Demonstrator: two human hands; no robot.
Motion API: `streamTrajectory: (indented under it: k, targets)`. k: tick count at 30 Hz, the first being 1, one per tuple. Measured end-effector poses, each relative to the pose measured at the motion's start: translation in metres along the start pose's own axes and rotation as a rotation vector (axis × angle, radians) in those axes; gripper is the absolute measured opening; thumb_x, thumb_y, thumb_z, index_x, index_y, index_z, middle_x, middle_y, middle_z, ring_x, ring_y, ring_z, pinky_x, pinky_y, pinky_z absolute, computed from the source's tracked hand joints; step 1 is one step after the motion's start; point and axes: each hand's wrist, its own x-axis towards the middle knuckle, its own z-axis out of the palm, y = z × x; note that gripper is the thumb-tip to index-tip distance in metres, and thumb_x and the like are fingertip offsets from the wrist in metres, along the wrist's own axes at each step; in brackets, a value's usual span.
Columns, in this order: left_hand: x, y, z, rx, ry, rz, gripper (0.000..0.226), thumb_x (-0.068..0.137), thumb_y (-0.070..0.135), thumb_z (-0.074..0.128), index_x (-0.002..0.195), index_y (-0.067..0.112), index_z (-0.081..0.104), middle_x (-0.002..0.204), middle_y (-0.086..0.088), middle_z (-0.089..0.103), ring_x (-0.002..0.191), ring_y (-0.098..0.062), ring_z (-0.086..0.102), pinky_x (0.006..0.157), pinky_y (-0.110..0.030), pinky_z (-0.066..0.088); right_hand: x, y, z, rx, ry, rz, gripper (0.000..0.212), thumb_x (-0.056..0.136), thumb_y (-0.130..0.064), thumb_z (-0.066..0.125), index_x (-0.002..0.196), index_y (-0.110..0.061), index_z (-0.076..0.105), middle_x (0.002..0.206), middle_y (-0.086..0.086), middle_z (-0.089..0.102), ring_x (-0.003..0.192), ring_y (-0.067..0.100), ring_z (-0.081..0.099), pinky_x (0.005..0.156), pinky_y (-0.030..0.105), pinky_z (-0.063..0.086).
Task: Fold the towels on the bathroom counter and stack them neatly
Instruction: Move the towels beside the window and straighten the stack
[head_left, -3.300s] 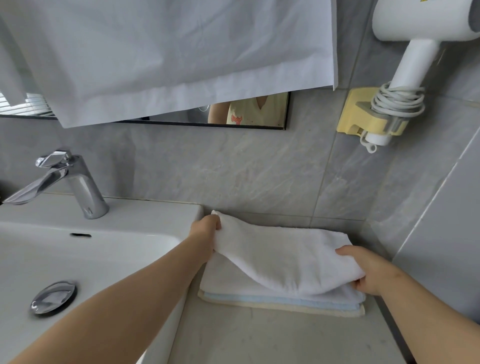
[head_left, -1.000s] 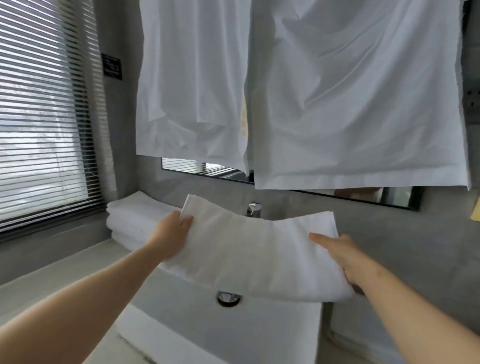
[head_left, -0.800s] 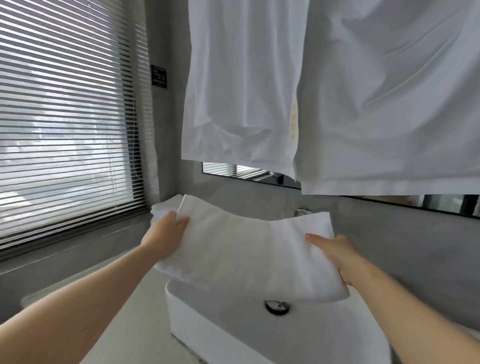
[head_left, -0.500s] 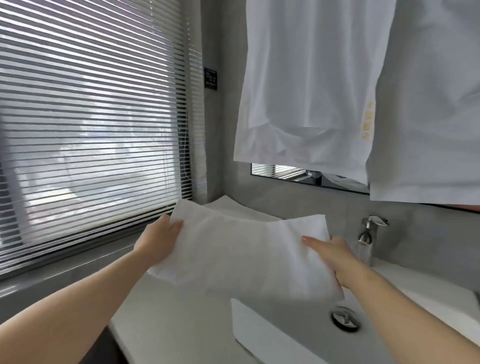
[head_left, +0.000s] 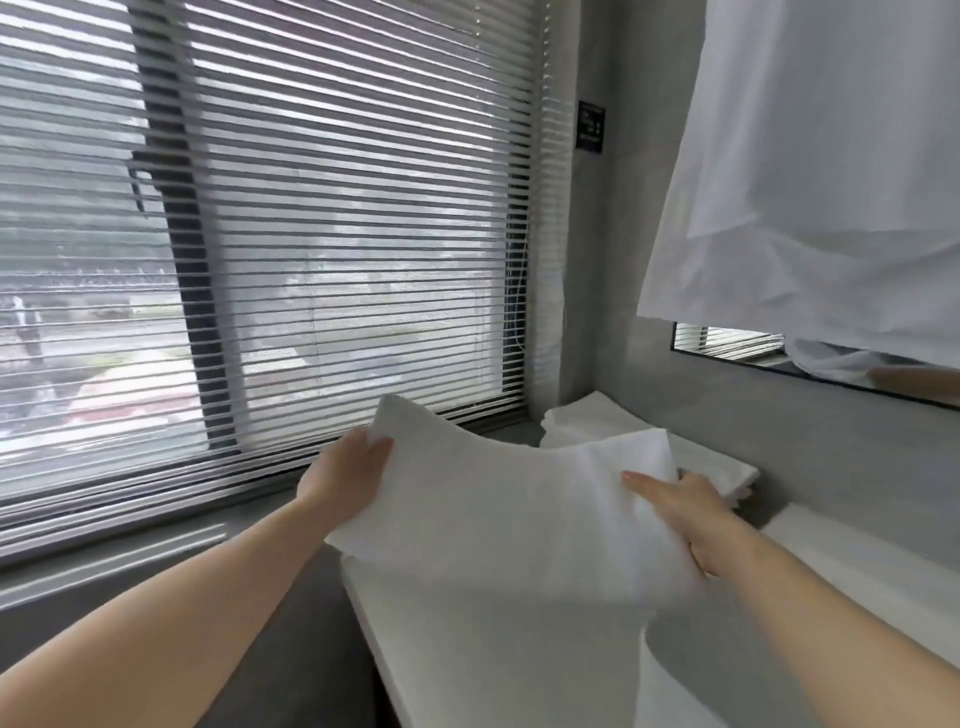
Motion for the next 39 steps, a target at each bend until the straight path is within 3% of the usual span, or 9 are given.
streamTrajectory:
  k: [4, 13, 16, 19, 30, 33, 36, 39]
  targets:
    - [0.028, -0.018, -0.002, -0.004, 0.000, -0.027, 0.030, 0.099, 0.036, 0.035, 0.106, 0.011, 0.051, 0.109, -0.013, 0.059, 0.101, -0.032, 0.056, 0.083, -0.038, 0.044, 0.034, -0.005, 0.035, 0.003, -0.049, -0.014, 0.035, 0.083, -0.021, 0.071, 0.108, 0.000, 0.060, 0.093, 0.015, 0.067, 0.074, 0.027, 0.064, 0.057, 0.030, 0.048]
    - [0.105, -0.018, 0.037, -0.034, 0.012, -0.029, 0.025, 0.097, 0.037, 0.039, 0.090, 0.014, 0.044, 0.099, -0.015, 0.061, 0.094, -0.034, 0.057, 0.074, -0.036, 0.041, 0.126, -0.008, 0.064, -0.013, -0.048, -0.009, 0.037, 0.082, -0.022, 0.071, 0.108, 0.001, 0.060, 0.095, 0.016, 0.068, 0.077, 0.029, 0.065, 0.059, 0.029, 0.049]
    - [0.129, -0.016, 0.058, -0.032, -0.030, -0.033, 0.028, 0.097, 0.038, 0.038, 0.095, 0.012, 0.047, 0.097, -0.013, 0.060, 0.091, -0.032, 0.057, 0.075, -0.037, 0.043, 0.149, 0.001, 0.067, -0.010, -0.048, 0.040, 0.038, 0.082, -0.023, 0.071, 0.109, 0.001, 0.059, 0.095, 0.016, 0.068, 0.080, 0.030, 0.065, 0.062, 0.031, 0.050]
    - [0.145, -0.007, 0.076, -0.059, -0.054, -0.003, 0.027, 0.098, 0.036, 0.040, 0.098, 0.011, 0.049, 0.093, -0.011, 0.057, 0.089, -0.030, 0.055, 0.072, -0.035, 0.041, 0.162, 0.008, 0.064, -0.006, -0.031, 0.107, 0.035, 0.082, -0.023, 0.071, 0.105, 0.001, 0.060, 0.094, 0.015, 0.067, 0.079, 0.029, 0.065, 0.060, 0.030, 0.049]
    - [0.197, 0.036, 0.135, -0.216, -0.173, 0.004, 0.028, 0.095, 0.031, 0.045, 0.070, 0.017, 0.047, 0.070, -0.002, 0.050, 0.073, -0.025, 0.048, 0.062, -0.031, 0.033, 0.175, 0.006, 0.019, -0.071, 0.054, 0.215, 0.024, 0.085, -0.019, 0.067, 0.099, -0.001, 0.060, 0.094, 0.013, 0.067, 0.081, 0.027, 0.063, 0.065, 0.032, 0.050]
    - [0.218, 0.053, 0.145, -0.272, -0.246, 0.019, 0.025, 0.094, 0.032, 0.049, 0.083, 0.010, 0.057, 0.074, -0.006, 0.055, 0.072, -0.025, 0.049, 0.062, -0.031, 0.034, 0.185, 0.006, 0.009, -0.041, 0.128, 0.216, 0.028, 0.090, -0.022, 0.061, 0.107, -0.001, 0.057, 0.094, 0.011, 0.065, 0.081, 0.027, 0.061, 0.065, 0.031, 0.048]
    - [0.236, 0.069, 0.154, -0.367, -0.355, 0.011, 0.023, 0.091, 0.031, 0.057, 0.095, 0.009, 0.062, 0.080, -0.008, 0.057, 0.070, -0.022, 0.050, 0.065, -0.028, 0.037, 0.193, 0.008, -0.001, 0.033, 0.225, 0.200, 0.035, 0.092, -0.022, 0.058, 0.117, 0.002, 0.054, 0.106, 0.018, 0.064, 0.084, 0.029, 0.062, 0.065, 0.032, 0.048]
    - [0.255, 0.088, 0.165, -0.478, -0.435, -0.017, 0.022, 0.086, 0.031, 0.065, 0.099, 0.013, 0.062, 0.089, -0.006, 0.062, 0.073, -0.020, 0.055, 0.066, -0.026, 0.042, 0.202, 0.010, -0.009, 0.022, 0.362, 0.178, 0.038, 0.091, -0.021, 0.060, 0.120, 0.002, 0.053, 0.113, 0.020, 0.062, 0.094, 0.034, 0.062, 0.079, 0.041, 0.051]
